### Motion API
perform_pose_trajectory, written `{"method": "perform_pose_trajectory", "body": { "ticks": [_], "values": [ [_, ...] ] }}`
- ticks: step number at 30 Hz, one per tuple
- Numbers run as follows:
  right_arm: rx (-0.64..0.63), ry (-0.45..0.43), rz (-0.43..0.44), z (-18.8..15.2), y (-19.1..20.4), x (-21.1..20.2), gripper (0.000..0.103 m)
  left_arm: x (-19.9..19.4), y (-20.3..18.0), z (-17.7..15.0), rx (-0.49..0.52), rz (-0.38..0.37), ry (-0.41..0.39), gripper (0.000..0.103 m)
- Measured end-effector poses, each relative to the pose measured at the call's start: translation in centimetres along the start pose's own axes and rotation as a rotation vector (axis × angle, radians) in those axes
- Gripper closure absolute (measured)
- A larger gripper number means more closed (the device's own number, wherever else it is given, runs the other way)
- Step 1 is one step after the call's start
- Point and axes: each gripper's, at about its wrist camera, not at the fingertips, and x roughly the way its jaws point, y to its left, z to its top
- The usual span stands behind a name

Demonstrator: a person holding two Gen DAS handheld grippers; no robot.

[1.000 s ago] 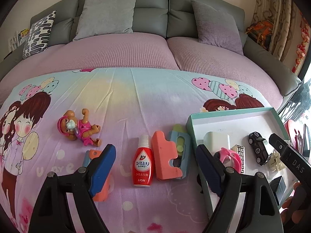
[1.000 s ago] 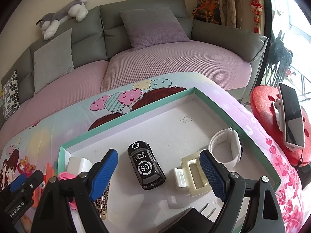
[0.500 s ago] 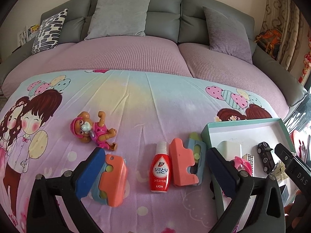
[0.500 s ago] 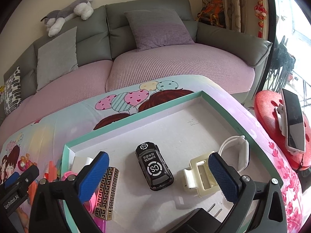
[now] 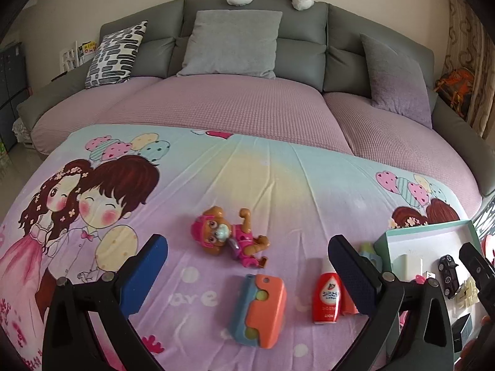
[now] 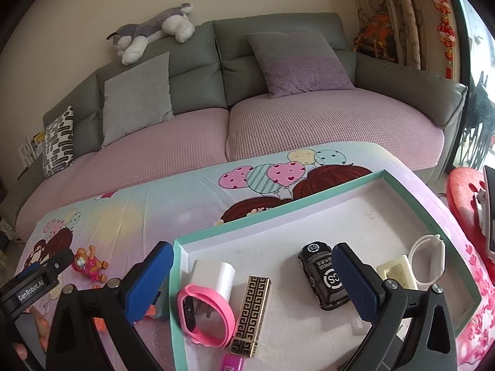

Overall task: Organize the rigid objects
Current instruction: 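Withdraw both open tools from the box back toward the remaining toys on the bed, then grasp the pink toy figure with left tool while right tool grasps the orange-and-blue toy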

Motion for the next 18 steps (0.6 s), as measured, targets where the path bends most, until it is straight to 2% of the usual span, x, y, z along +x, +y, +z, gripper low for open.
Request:
{"method": "perform_pose_trajectory", "body": {
  "ticks": [4, 8, 13, 18],
  "values": [
    [-0.046, -0.001, 0.069, -0.3, 3.0, 0.4, 0.0, -0.2, 4.1, 0.5, -0.108, 0.04, -0.023, 0.0],
    [-0.085, 0.013, 0.144, -1.0, 5.9, 0.9, 0.0, 0.1, 6.9, 0.5, -0.168, 0.079, -0.013, 0.0],
    [-0.117, 0.056, 0.229, -2.0, 9.4, 1.8, 0.0, 0.2, 9.3, 0.5, -0.211, 0.099, 0.008, 0.0],
    [-0.189, 0.12, 0.274, -3.6, 13.0, 2.6, 0.0, 0.5, 11.0, 0.0, -0.201, 0.194, 0.059, 0.0]
  ]
}}
